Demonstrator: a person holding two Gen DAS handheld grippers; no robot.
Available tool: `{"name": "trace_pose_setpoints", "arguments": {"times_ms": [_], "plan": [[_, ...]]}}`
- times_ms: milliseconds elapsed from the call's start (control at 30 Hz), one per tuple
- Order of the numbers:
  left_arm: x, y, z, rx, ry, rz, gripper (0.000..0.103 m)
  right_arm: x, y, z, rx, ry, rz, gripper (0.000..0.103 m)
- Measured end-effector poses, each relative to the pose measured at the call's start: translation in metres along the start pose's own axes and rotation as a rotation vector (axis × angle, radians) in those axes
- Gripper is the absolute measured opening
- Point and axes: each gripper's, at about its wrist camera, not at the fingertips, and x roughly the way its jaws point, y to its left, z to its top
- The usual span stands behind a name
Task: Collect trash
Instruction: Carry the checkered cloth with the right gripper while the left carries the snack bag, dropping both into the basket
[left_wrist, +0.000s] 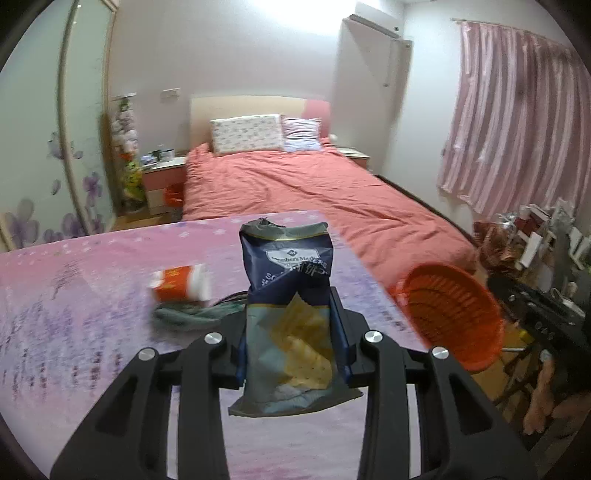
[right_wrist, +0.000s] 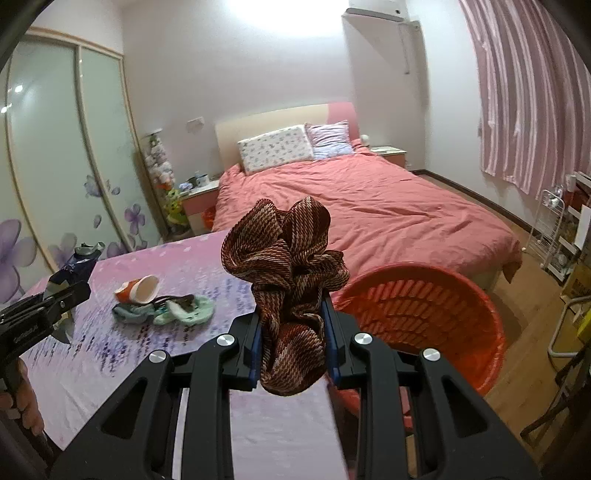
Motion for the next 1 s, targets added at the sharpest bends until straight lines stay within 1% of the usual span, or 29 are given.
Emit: {"name": "trace_pose_setpoints", "arguments": {"times_ms": [133, 267, 533, 667, 867, 967, 1000], "plan": [[0.009, -0.035, 0.006, 0.025, 0.002, -0.065, 0.035, -0.001, -0.011, -0.002, 0.024, -0.008, -0.019, 0.027], [0.02, -0.07, 0.007, 0.058, 0.012, -0.129, 0.035, 0.0, -0.031, -0.002, 0.06, -0.016, -0.044, 0.027], [0.057, -0.14, 0.004, 0.117, 0.065, -0.262, 0.036, 0.007, -0.073, -0.003, 0.145, -0.025, -0.084, 0.027], [0.078, -0.17, 0.0, 0.15, 0.091, -0.307, 0.036, 0.016, -0.096, -0.003, 0.198, -0.014, -0.087, 0.027], [0.112, -0.206, -0.007, 0.191, 0.136, -0.345, 0.036, 0.038, -0.132, -0.009, 0.269, 0.025, -0.085, 0.027], [0.135, -0.218, -0.012, 0.195, 0.175, -0.357, 0.04, 0.049, -0.143, -0.012, 0.284, 0.049, -0.084, 0.032], [0.143, -0.221, -0.013, 0.196, 0.188, -0.349, 0.041, 0.053, -0.147, -0.014, 0.289, 0.059, -0.082, 0.036]]}}
